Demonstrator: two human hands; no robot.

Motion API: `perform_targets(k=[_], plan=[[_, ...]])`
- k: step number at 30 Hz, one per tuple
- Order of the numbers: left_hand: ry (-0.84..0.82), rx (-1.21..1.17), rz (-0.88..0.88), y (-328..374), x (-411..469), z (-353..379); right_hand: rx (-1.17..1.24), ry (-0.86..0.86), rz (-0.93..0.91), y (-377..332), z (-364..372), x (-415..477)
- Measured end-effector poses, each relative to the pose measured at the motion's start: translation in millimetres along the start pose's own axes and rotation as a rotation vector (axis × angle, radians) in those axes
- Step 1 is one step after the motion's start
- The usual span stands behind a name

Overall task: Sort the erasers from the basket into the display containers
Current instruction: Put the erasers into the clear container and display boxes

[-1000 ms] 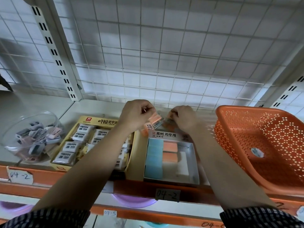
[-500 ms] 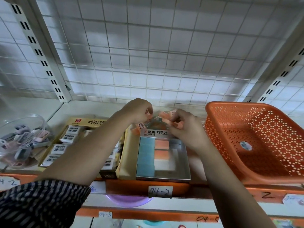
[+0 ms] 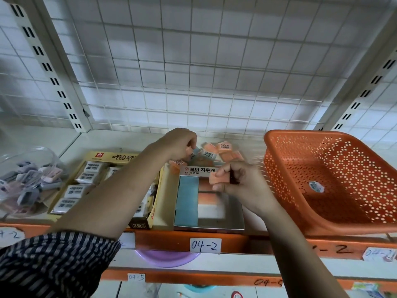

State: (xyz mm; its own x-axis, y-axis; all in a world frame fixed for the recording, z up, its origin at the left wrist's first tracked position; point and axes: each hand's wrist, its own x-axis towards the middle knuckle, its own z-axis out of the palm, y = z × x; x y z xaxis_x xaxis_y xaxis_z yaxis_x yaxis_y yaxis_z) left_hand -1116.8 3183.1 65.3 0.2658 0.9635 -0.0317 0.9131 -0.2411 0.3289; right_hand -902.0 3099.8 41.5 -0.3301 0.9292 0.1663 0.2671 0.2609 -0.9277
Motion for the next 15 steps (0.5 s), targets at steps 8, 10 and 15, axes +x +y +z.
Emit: perform_targets(k=[8, 10, 15], plan=[[0.079, -0.120, -0.019, -4, -19, -16, 0.090, -0.040, 0.033, -7, -3, -15], [0.175, -0.169, -0.015, 0, -30, -26, 0.101, -0.036, 0.052, -8, -4, -18], [0.351, -0.404, -0.060, 17, -65, -27, -0.027, -0.048, 0.052, -16, -3, -23]])
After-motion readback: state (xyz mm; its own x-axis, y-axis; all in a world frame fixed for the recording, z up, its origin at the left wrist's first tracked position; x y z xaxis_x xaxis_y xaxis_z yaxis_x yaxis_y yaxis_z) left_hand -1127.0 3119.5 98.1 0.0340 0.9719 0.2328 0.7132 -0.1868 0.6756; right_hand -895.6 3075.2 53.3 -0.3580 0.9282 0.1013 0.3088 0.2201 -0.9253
